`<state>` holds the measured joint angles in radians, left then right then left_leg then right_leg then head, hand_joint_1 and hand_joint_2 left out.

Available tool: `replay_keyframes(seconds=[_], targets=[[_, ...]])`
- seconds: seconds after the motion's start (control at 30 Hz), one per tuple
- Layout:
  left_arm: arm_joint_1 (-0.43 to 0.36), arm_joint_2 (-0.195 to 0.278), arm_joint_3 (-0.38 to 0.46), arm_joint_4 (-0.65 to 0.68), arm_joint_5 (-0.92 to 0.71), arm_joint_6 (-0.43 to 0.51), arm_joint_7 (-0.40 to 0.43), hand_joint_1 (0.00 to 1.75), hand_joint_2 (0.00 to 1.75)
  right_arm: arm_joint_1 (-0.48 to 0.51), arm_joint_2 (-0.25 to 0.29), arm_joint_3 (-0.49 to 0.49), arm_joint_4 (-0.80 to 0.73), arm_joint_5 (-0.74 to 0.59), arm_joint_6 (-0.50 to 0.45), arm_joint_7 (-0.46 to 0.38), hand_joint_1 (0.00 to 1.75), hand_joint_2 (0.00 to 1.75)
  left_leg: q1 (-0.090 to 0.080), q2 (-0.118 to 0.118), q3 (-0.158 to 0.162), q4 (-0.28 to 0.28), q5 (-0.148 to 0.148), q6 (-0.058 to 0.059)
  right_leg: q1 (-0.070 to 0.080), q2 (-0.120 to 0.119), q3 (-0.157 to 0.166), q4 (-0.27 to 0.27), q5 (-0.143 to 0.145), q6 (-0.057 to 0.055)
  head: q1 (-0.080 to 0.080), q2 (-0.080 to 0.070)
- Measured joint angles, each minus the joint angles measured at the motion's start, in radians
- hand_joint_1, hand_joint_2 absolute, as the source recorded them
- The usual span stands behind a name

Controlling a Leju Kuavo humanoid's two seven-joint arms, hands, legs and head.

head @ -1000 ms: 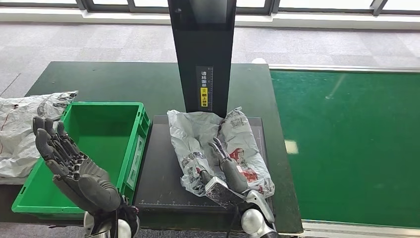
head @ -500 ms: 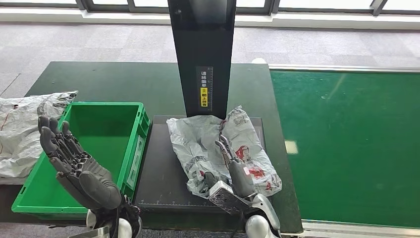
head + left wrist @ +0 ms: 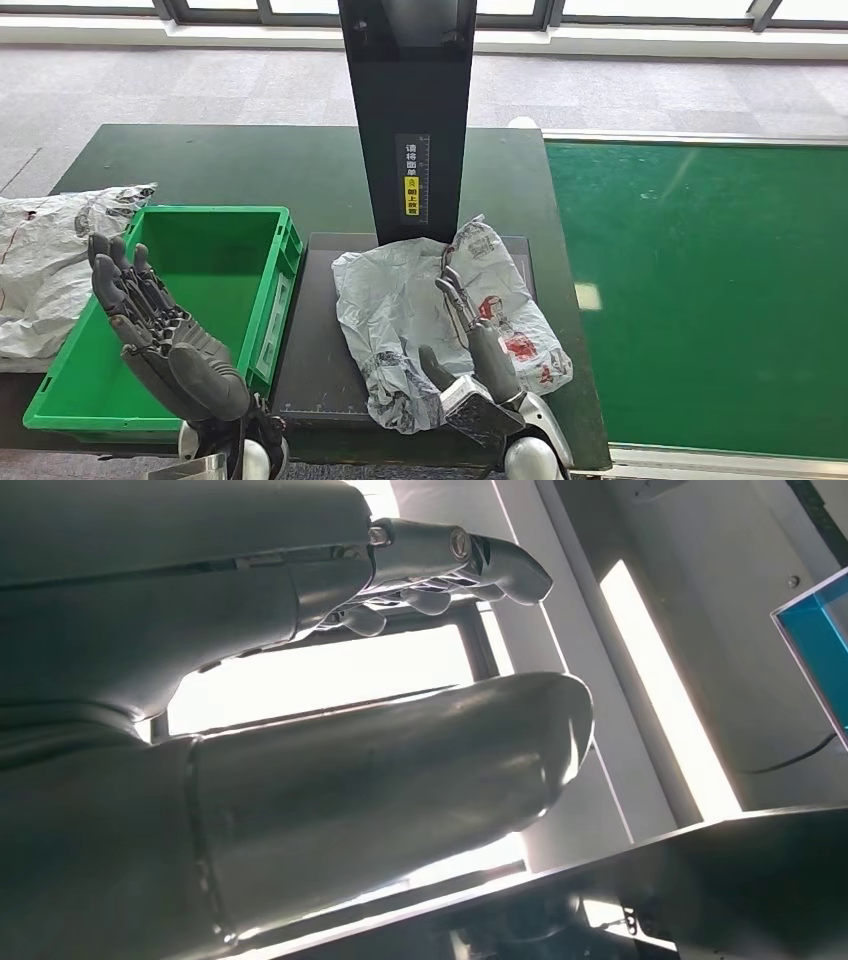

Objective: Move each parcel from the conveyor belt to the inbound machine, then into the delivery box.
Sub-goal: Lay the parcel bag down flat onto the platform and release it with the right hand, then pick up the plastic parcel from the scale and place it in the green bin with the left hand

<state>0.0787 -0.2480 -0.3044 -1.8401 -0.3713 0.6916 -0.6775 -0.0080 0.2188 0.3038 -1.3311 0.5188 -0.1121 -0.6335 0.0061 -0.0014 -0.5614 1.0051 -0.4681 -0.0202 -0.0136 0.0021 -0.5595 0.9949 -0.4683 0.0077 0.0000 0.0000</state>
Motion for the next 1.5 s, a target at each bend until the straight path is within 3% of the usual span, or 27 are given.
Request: replay_keyframes(seconds=[0.2, 0.3, 0.37, 0.47, 0.63, 0.77, 0.97, 1.1, 1.27, 1.5], targets=[[-0.008, 0.000, 0.000, 0.059, 0.007, 0.000, 0.000, 0.00, 0.00, 0.034, -0.032, -0.004, -0.189, -0.389, 0.198, -0.066, 0.00, 1.75, -0.001, 0.001, 0.000, 0.000, 0.000, 0.000, -0.001, 0.001, -0.001, 0.000, 0.000, 0.000, 0.000, 0.000], [-0.021, 0.000, 0.000, 0.127, -0.049, 0.000, 0.000, 0.00, 0.00, 0.067, -0.031, -0.046, -0.347, -0.507, 0.401, -0.069, 0.00, 1.75, -0.001, 0.001, -0.001, 0.001, 0.000, 0.000, -0.001, 0.001, -0.002, 0.000, 0.000, 0.000, 0.000, 0.000], [-0.032, 0.000, 0.000, 0.179, -0.088, 0.000, 0.000, 0.00, 0.00, 0.086, -0.016, -0.099, -0.446, -0.519, 0.510, -0.071, 0.00, 1.75, -0.001, 0.001, -0.001, 0.001, 0.000, 0.001, -0.001, 0.001, -0.001, 0.000, 0.000, 0.000, 0.000, 0.000], [-0.056, 0.002, -0.001, 0.256, -0.172, -0.021, 0.040, 0.00, 0.00, 0.116, -0.008, -0.151, -0.557, -0.473, 0.512, -0.069, 0.00, 1.75, -0.001, 0.001, -0.001, 0.001, -0.001, 0.001, -0.001, 0.001, -0.002, 0.000, 0.000, 0.000, 0.000, 0.000], [-0.142, 0.006, -0.022, 0.394, -0.414, -0.154, 0.243, 0.00, 0.00, 0.146, -0.021, -0.158, -0.679, -0.445, 0.454, -0.068, 0.00, 1.75, -0.001, 0.002, -0.001, 0.001, -0.001, 0.001, -0.001, 0.001, -0.001, 0.000, 0.001, 0.000, 0.000, 0.000], [-0.189, 0.007, -0.038, 0.471, -0.502, -0.178, 0.296, 0.00, 1.75, 0.155, -0.035, -0.157, -0.727, -0.426, 0.421, -0.068, 0.00, 1.75, -0.001, 0.003, -0.001, 0.001, 0.000, 0.001, -0.001, 0.002, -0.001, 0.000, 0.002, 0.000, 0.000, 0.000], [-0.268, 0.009, -0.044, 0.625, -0.795, -0.196, 0.476, 0.00, 1.75, 0.159, -0.098, -0.112, -0.788, -0.396, 0.289, -0.068, 0.00, 1.75, -0.001, 0.002, -0.001, 0.001, 0.000, 0.001, -0.001, 0.002, -0.001, 0.000, 0.002, 0.000, 0.000, 0.000], [-0.316, 0.009, -0.045, 0.753, -0.965, -0.255, 0.582, 0.00, 1.75, 0.161, -0.138, -0.087, -0.805, -0.412, 0.270, -0.068, 0.00, 1.75, -0.001, 0.002, -0.001, 0.001, 0.000, 0.001, -0.001, 0.002, -0.001, 0.000, 0.002, 0.000, 0.000, 0.000], [-0.323, 0.010, -0.057, 0.896, -1.061, -0.328, 0.610, 0.00, 1.75, 0.155, -0.160, -0.081, -0.806, -0.444, 0.308, -0.068, 0.00, 1.75, -0.001, 0.002, -0.001, 0.001, 0.000, 0.001, -0.001, 0.002, -0.001, 0.000, 0.002, 0.000, 0.000, 0.000], [-0.325, 0.010, -0.065, 0.968, -1.069, -0.336, 0.613, 0.00, 1.75, 0.147, -0.167, -0.081, -0.806, -0.449, 0.316, -0.068, 0.00, 1.75, -0.001, 0.002, -0.002, 0.001, 0.000, 0.001, -0.001, 0.002, -0.001, 0.000, 0.001, 0.000, 0.000, 0.000]])
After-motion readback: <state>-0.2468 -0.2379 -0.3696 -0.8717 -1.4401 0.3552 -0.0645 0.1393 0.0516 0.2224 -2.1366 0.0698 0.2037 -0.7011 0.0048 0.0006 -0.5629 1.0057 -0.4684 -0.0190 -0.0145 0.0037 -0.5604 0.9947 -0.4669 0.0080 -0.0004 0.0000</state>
